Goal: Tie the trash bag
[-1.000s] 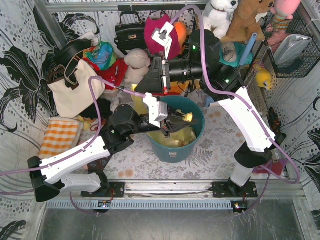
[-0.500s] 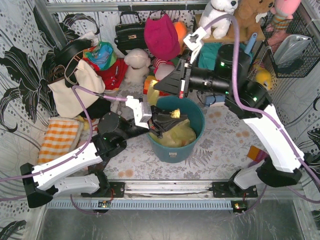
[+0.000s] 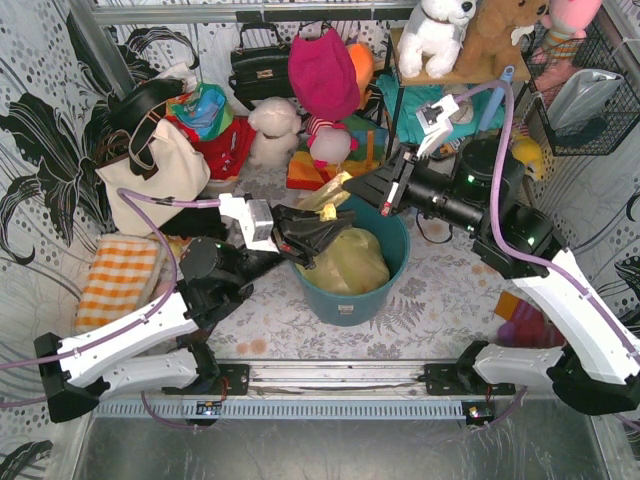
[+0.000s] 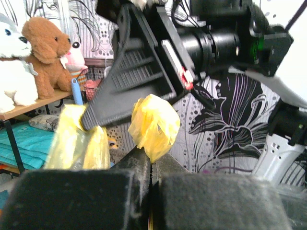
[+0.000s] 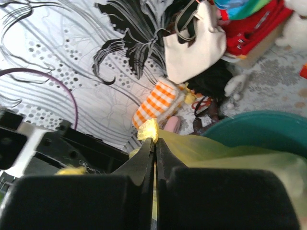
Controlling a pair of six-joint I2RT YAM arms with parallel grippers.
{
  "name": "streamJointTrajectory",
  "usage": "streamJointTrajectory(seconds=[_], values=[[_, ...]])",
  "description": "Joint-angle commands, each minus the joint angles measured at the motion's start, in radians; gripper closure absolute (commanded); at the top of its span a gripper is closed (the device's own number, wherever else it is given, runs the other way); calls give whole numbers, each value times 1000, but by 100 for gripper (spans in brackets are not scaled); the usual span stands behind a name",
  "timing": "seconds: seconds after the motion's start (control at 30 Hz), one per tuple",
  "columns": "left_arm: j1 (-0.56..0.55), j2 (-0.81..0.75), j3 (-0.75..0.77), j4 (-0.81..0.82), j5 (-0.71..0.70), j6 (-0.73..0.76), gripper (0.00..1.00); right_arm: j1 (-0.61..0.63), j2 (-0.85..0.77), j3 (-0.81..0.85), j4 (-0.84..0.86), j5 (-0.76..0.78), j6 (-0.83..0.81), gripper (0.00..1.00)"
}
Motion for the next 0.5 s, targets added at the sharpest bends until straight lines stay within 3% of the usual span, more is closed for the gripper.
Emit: streamJointTrajectory(seconds=[0.0,0.47], values=[[2,-17,-18,115,-66,-34,100,5,-95,-130,125,132,83,100],[1,-9,-23,133,-198,-32,100,5,-214,-350,283,32,129,100]])
